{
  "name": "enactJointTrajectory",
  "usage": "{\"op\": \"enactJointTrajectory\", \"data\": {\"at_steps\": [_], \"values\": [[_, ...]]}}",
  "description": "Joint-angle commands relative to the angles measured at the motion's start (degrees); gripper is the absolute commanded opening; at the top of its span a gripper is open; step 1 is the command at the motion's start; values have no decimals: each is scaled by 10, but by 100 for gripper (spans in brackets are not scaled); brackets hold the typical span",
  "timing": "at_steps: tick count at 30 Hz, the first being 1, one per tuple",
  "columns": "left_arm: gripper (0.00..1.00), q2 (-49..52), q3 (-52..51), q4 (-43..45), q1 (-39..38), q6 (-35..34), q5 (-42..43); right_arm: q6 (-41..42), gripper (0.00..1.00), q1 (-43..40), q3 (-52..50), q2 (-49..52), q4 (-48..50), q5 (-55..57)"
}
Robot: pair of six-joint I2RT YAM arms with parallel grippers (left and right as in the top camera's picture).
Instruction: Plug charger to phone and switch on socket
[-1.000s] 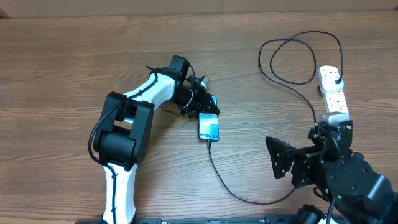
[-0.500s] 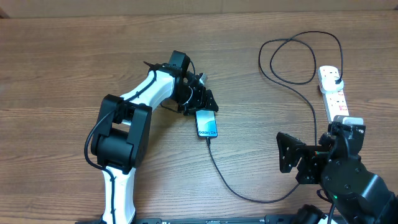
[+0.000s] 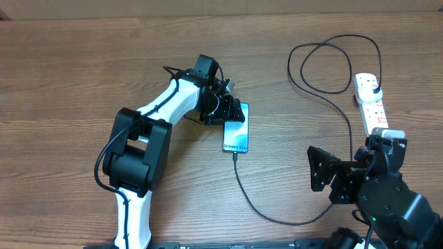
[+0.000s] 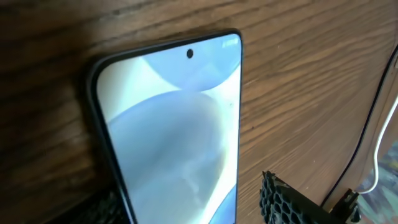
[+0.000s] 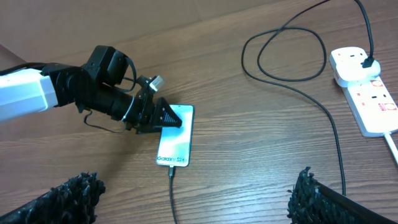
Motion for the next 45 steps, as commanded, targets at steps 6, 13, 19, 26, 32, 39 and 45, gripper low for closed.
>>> {"op": "enactJointTrajectory", "data": {"at_steps": [6, 13, 19, 26, 32, 39, 45], "values": [[68, 45, -24, 1, -3, 17, -80, 3, 100, -2, 0, -2, 4, 10], [67, 45, -24, -14, 12, 11, -114, 3, 100, -2, 0, -2, 6, 7], [80, 45, -24, -14, 32, 18, -118, 3, 100, -2, 0, -2, 70, -54], [100, 32, -24, -69, 45, 48, -162, 3, 69, -2, 0, -2, 22, -61], [100, -120, -24, -83, 46, 39, -184, 3, 34, -2, 0, 33, 42, -27], [100, -356, -24, -155, 45, -13, -304, 54, 4, -8, 0, 180, 26, -18], [100, -537, -24, -280, 45, -68, -457, 126, 4, -166, 0, 274, -13, -21]]}}
